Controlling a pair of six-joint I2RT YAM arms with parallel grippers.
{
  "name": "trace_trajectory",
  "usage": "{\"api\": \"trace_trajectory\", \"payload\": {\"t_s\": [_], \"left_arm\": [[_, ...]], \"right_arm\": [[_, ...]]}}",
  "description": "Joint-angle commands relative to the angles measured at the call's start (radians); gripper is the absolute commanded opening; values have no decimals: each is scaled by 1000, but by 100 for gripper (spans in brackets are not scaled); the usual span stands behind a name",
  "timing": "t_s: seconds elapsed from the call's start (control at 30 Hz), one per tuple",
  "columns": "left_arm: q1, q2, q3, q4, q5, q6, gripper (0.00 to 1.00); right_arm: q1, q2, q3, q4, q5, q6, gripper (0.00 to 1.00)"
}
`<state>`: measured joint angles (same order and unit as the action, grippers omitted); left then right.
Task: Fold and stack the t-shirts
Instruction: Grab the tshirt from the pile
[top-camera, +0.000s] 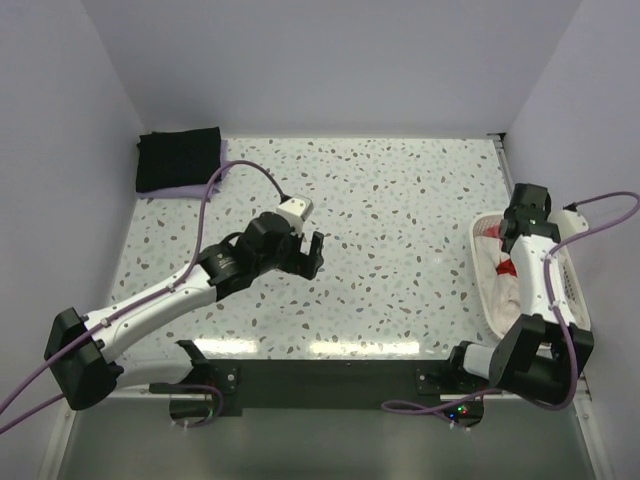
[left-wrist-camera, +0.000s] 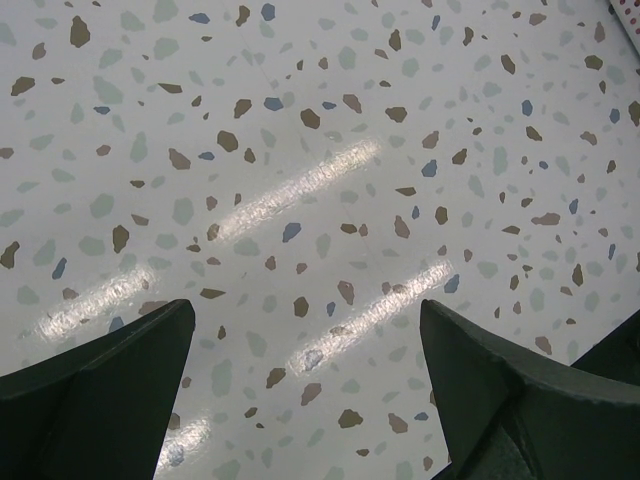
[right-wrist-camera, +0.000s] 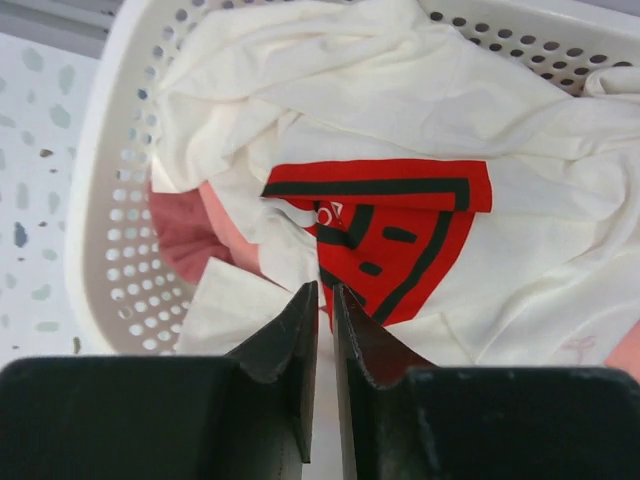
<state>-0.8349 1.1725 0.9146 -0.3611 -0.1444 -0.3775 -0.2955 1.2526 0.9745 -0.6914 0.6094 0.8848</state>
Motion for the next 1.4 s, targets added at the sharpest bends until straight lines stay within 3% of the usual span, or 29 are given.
{"api": "trace_trajectory", "payload": {"t_s": [0.0,0.03,0.13,0.23,0.43,0.7,1.0,1.2,1.37], "left_arm": [[11,-2,10,28,12,19,100],[11,-4,9,28,14,19,100],[11,-4,7,28,16,19,100],[11,-4,4,28,17,17,100],[13,-5,4,27,14,17,100],[16,1,4,28,11,19,100],[16,-1,0,28,16,15,100],[17,1,-2,28,19,11,100],[16,-4,0,30,17,11,100]], "right_arm": [[-4,-30,46,4,7,-35,18],[-4,-30,38,7,7,-33,29],[-4,-9,-11,35,4,-32,50],[-5,34,-26,52,-8,-40,62],[-5,134,-5,56,-34,-40,62],[-5,137,-20,61,-30,-15,60],[-5,134,-42,67,-36,-9,42],[-5,120,-22,60,-69,-50,2],[-5,55,65,18,-117,-102,0]]}}
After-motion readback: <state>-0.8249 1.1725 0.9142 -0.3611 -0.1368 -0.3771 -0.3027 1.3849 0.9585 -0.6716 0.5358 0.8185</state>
